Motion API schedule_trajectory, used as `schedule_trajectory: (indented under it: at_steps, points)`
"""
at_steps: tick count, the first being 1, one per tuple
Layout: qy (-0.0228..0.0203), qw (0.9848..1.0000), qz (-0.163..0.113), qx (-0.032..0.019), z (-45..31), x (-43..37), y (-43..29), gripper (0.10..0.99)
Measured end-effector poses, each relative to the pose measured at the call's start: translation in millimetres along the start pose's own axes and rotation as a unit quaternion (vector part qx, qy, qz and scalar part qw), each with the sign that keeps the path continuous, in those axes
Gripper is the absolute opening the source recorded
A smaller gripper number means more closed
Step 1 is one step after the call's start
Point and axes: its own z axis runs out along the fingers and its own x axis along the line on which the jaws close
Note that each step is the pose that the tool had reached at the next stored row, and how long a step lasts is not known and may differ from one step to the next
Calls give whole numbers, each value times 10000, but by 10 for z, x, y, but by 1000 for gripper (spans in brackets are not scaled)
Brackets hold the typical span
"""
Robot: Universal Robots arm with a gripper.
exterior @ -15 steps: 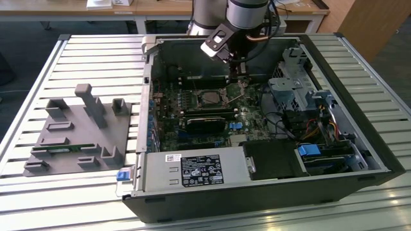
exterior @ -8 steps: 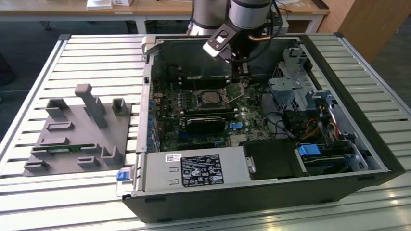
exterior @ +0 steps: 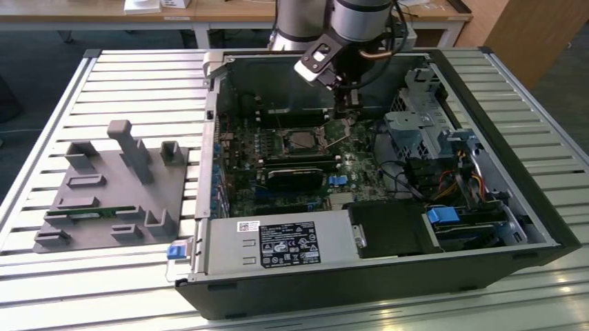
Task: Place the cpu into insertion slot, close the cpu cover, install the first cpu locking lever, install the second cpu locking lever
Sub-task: 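Close the cpu cover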
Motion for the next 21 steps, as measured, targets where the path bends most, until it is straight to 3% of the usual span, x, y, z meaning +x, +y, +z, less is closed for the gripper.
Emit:
schedule_trajectory:
  at_steps: [13,21]
  points:
    - [0,10000,0,0,3,-1,74,106]
    - [0,10000,0,0,6,-1,174,106]
